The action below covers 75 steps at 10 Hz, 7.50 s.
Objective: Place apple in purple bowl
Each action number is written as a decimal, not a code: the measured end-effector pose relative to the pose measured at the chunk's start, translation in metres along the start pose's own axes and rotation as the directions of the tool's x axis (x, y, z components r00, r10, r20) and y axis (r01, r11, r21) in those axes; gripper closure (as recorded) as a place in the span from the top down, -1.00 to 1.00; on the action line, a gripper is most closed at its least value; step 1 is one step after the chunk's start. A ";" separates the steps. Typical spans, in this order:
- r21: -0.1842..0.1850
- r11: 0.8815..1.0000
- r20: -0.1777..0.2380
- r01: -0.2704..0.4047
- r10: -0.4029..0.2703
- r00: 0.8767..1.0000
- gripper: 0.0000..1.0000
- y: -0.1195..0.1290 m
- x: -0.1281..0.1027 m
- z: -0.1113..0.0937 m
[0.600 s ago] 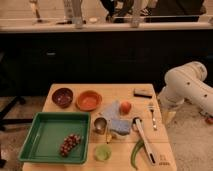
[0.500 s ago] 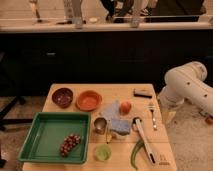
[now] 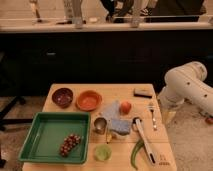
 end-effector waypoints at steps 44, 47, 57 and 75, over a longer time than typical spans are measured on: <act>-0.104 0.988 0.259 -0.115 0.138 0.956 0.60 -0.043 -0.061 0.067; -0.113 0.988 0.320 -0.109 0.141 0.937 0.60 -0.045 -0.062 0.071; -0.022 0.999 0.588 -0.040 0.045 0.808 0.60 -0.043 -0.082 0.099; -0.009 0.997 0.597 0.075 -0.055 0.800 0.60 -0.094 -0.164 0.125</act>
